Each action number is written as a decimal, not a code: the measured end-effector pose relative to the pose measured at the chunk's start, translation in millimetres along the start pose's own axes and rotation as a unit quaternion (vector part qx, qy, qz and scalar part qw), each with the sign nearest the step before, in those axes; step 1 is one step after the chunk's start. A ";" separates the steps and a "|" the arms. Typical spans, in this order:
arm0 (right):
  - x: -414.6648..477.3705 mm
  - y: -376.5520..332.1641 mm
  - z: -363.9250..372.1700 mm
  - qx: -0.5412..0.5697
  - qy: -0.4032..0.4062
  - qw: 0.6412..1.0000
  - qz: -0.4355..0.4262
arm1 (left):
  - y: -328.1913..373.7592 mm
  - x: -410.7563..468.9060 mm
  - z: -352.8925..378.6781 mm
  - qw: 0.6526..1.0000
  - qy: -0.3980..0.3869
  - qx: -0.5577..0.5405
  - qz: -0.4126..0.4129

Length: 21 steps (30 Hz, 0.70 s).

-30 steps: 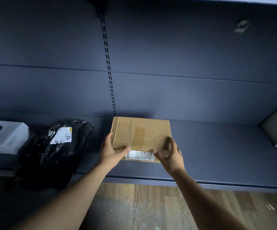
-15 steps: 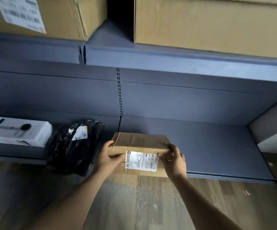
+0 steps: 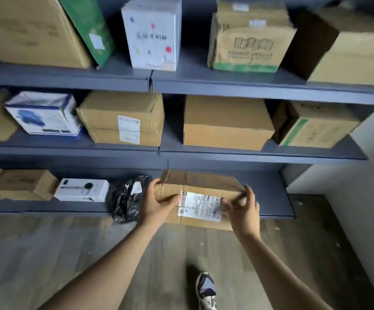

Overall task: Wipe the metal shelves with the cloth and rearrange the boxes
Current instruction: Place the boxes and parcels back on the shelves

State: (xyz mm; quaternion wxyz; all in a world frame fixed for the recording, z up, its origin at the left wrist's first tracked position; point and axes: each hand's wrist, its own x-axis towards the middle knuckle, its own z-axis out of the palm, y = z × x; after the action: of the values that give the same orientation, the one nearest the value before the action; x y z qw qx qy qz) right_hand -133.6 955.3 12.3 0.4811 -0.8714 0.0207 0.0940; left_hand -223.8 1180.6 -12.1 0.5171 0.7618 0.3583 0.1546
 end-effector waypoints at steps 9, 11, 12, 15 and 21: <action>-71.8 -178.9 -112.4 0.055 0.105 0.981 -0.155 | 200.4 -34.7 -111.4 0.985 0.032 -0.046 0.163; -78.9 -216.2 -132.9 0.064 0.135 0.967 -0.208 | 240.8 -38.7 -135.1 0.976 0.041 -0.077 0.201; -84.3 -231.8 -142.5 0.069 0.147 0.960 -0.226 | 257.1 -41.8 -145.4 0.972 0.041 -0.090 0.215; -102.8 -273.1 -165.6 0.093 0.171 0.940 -0.279 | 302.7 -53.9 -174.9 0.953 0.063 -0.115 0.275; -116.8 -336.6 -192.7 0.116 0.206 0.911 -0.337 | 367.7 -66.0 -219.4 0.925 0.085 -0.143 0.341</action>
State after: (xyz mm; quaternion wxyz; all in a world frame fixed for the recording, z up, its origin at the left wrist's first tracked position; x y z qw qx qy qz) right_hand -178.0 967.1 414.8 0.5672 -0.7643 -0.1651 -0.2587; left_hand -260.7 1205.8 418.8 0.5040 0.7403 0.0930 0.4351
